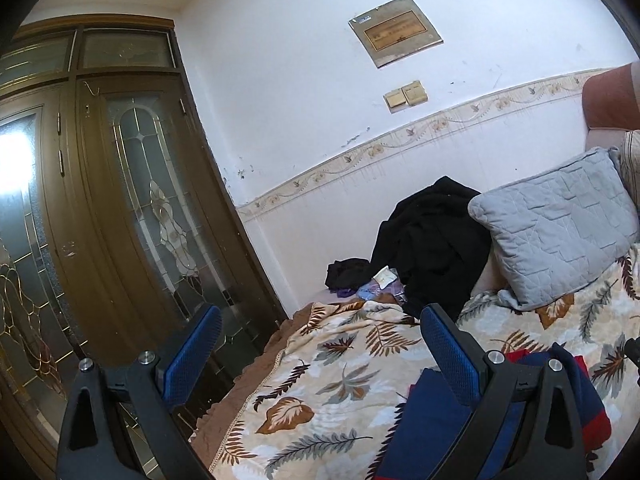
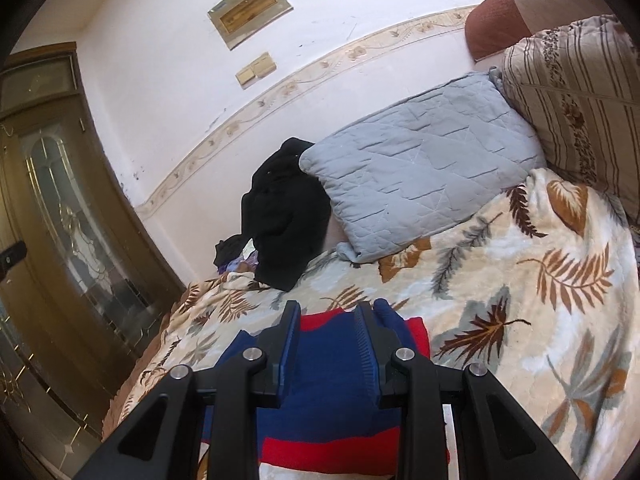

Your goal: Fold small clothes

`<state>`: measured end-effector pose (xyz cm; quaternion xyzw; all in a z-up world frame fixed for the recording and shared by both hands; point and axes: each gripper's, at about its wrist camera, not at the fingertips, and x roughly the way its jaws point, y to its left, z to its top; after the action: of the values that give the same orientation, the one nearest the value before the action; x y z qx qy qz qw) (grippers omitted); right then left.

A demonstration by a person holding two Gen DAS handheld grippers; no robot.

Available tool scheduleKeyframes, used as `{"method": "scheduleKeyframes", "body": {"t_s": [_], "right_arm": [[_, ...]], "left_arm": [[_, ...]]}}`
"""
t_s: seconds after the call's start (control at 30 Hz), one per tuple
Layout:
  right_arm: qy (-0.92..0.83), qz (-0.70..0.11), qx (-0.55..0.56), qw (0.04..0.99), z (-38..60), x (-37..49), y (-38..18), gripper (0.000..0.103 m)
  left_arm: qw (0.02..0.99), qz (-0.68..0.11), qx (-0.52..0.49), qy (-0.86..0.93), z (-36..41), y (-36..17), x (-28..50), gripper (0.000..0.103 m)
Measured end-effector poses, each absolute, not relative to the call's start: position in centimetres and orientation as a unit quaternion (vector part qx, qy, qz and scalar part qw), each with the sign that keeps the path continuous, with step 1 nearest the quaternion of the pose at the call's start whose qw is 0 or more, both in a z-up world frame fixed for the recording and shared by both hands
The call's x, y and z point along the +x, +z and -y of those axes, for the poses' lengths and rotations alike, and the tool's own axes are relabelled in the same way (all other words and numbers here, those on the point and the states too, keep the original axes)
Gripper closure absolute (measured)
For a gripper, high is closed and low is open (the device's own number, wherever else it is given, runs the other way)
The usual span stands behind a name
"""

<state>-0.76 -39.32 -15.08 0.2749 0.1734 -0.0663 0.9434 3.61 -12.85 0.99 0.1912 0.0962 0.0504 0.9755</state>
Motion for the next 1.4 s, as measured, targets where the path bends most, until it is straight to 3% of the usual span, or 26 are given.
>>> {"method": "scheduleKeyframes", "body": {"t_s": [0.5, 0.57, 0.73, 0.8, 0.9, 1.13, 1.33, 1.4], "right_arm": [[-0.040, -0.194, 0.245, 0.949, 35.4, 2.1, -15.3, 0.072], [-0.037, -0.199, 0.242, 0.949, 34.9, 2.4, -15.5, 0.072], [-0.014, -0.240, 0.226, 0.944, 33.7, 3.8, -17.2, 0.072], [-0.003, -0.268, 0.232, 0.935, 33.4, 4.7, -18.6, 0.072], [0.018, -0.317, 0.275, 0.907, 33.7, 6.5, -21.5, 0.072], [0.008, -0.387, 0.313, 0.867, 34.3, 8.8, -26.0, 0.072], [0.024, -0.401, 0.318, 0.859, 34.7, 9.8, -28.0, 0.072], [0.033, -0.410, 0.329, 0.850, 34.9, 10.3, -29.3, 0.072]], "left_arm": [[0.978, -0.134, 0.150, 0.056, 7.7, -0.7, 6.6, 0.003], [0.975, -0.173, 0.137, 0.022, 6.7, -2.7, 8.1, 0.003], [0.902, -0.414, -0.004, -0.122, 3.1, -13.9, 14.7, 0.004], [0.875, -0.468, -0.031, -0.122, 2.3, -18.5, 16.0, 0.008], [0.839, -0.524, -0.073, -0.128, 2.1, -23.7, 16.9, 0.032], [0.784, -0.579, -0.172, -0.143, 2.9, -29.9, 19.3, 0.032], [0.786, -0.541, -0.262, -0.142, 1.9, -30.3, 21.2, 0.033], [0.788, -0.527, -0.284, -0.144, 1.8, -30.5, 21.6, 0.045]]}}
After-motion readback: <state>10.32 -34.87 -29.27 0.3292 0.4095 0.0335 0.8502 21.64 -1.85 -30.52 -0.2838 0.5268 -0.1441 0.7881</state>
